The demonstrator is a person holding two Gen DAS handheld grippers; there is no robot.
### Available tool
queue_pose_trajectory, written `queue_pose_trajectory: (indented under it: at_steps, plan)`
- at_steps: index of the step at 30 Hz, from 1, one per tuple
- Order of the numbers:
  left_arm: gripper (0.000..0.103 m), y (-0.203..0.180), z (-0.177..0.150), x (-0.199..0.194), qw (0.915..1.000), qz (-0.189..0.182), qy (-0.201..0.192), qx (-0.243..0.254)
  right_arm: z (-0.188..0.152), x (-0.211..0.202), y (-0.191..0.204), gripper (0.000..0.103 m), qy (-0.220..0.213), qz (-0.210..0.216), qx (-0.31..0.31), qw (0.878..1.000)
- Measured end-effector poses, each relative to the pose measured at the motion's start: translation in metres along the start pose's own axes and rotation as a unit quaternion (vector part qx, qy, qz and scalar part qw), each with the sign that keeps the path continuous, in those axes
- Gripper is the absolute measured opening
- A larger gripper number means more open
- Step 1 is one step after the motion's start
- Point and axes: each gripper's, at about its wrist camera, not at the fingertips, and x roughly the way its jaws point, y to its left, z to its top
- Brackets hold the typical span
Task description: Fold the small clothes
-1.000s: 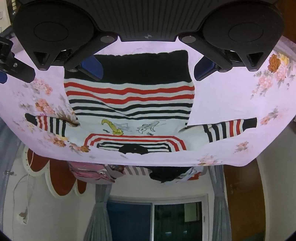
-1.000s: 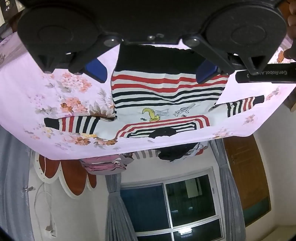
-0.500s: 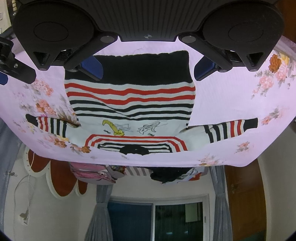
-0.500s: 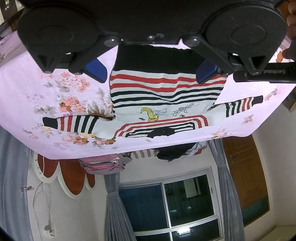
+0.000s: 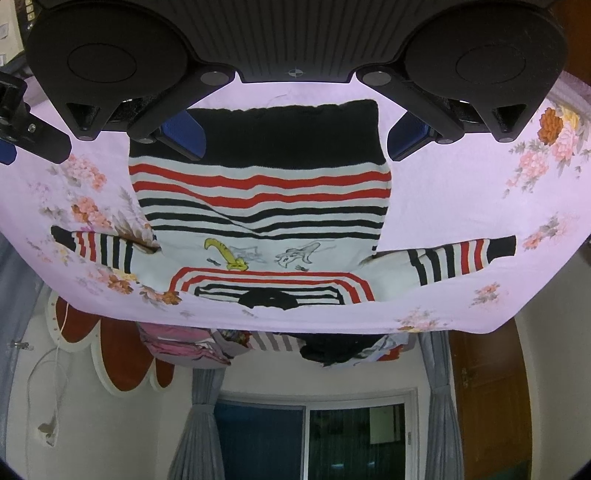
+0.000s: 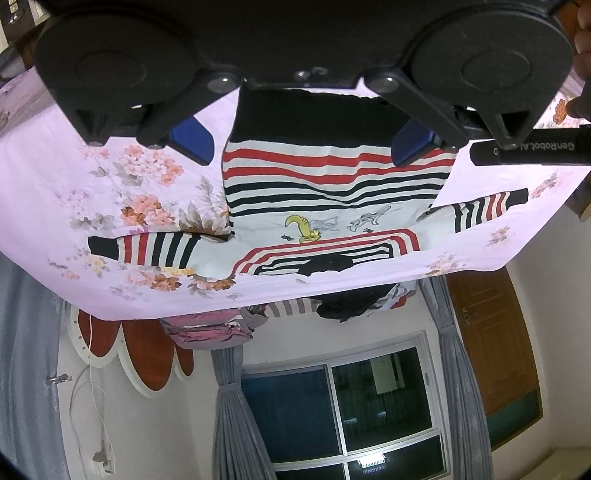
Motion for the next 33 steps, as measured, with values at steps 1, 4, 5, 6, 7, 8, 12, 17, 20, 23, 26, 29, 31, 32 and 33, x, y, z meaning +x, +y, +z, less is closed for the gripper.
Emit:
queue_pose_trajectory:
  at_steps: [1, 4, 5, 6, 7, 8, 12, 17, 20, 23, 26, 29, 31, 32, 33]
  plan:
    - [0.103, 0.0004, 0.0003, 0.0003, 1.0000, 0.000, 0.001, -0.002, 0.0000, 0.0005, 0.0000, 0.102, 0.001, 0.000, -0.001, 1.000]
    - [0.103, 0.0022, 0.0008, 0.0013, 1.0000, 0.000, 0.002, -0.004, 0.0007, 0.0017, 0.0006, 0.102, 0.001, -0.001, -0.002, 1.000]
    - [0.103, 0.0023, 0.0010, 0.0014, 1.0000, -0.001, 0.002, -0.005, 0.0005, 0.0016, 0.0007, 0.102, 0.001, -0.001, -0.002, 1.000]
    - [0.103, 0.0032, 0.0009, 0.0015, 1.0000, -0.001, 0.002, -0.006, 0.0004, 0.0016, 0.0006, 0.102, 0.000, -0.001, -0.001, 1.000]
    - [0.103, 0.0029, 0.0010, 0.0015, 1.0000, -0.001, 0.002, -0.006, 0.0004, 0.0018, 0.0005, 0.102, 0.000, 0.000, -0.001, 1.000]
    - [0.103, 0.0032, 0.0010, 0.0015, 1.0000, -0.001, 0.003, -0.005, 0.0005, 0.0017, 0.0013, 0.103, 0.001, -0.001, -0.002, 1.000]
    - [0.103, 0.0053, 0.0005, 0.0022, 1.0000, -0.003, 0.004, -0.007, 0.0003, 0.0018, 0.0009, 0.102, 0.001, -0.001, -0.002, 1.000]
    - [0.103, 0.0064, 0.0013, 0.0026, 0.9999, -0.005, 0.006, -0.008, -0.0003, 0.0018, 0.0006, 0.102, 0.002, -0.002, -0.001, 1.000]
    - [0.103, 0.0053, 0.0019, 0.0034, 0.9999, -0.005, 0.006, -0.007, -0.0008, 0.0032, 0.0004, 0.102, 0.002, -0.003, -0.001, 1.000]
    - [0.103, 0.0048, 0.0025, 0.0049, 0.9999, -0.006, 0.008, -0.007, -0.0009, 0.0037, 0.0008, 0.102, 0.002, -0.003, -0.002, 1.000]
    - [0.103, 0.0033, 0.0034, 0.0059, 0.9999, -0.006, 0.010, -0.007, -0.0009, 0.0039, 0.0001, 0.102, 0.003, -0.004, -0.002, 1.000]
    - [0.103, 0.0037, 0.0036, 0.0061, 0.9999, -0.007, 0.010, -0.007, -0.0020, 0.0060, -0.0005, 0.102, 0.006, -0.004, 0.001, 1.000]
    - [0.103, 0.0037, 0.0039, 0.0066, 0.9999, -0.006, 0.010, -0.008, -0.0031, 0.0077, -0.0023, 0.102, 0.007, -0.005, 0.001, 1.000]
    - [0.103, 0.0037, 0.0040, 0.0072, 0.9999, -0.006, 0.010, -0.007, -0.0034, 0.0081, -0.0029, 0.102, 0.008, -0.006, 0.001, 1.000]
    - [0.103, 0.0036, 0.0043, 0.0081, 0.9999, -0.005, 0.011, -0.007, -0.0029, 0.0083, -0.0025, 0.102, 0.008, -0.006, 0.002, 1.000]
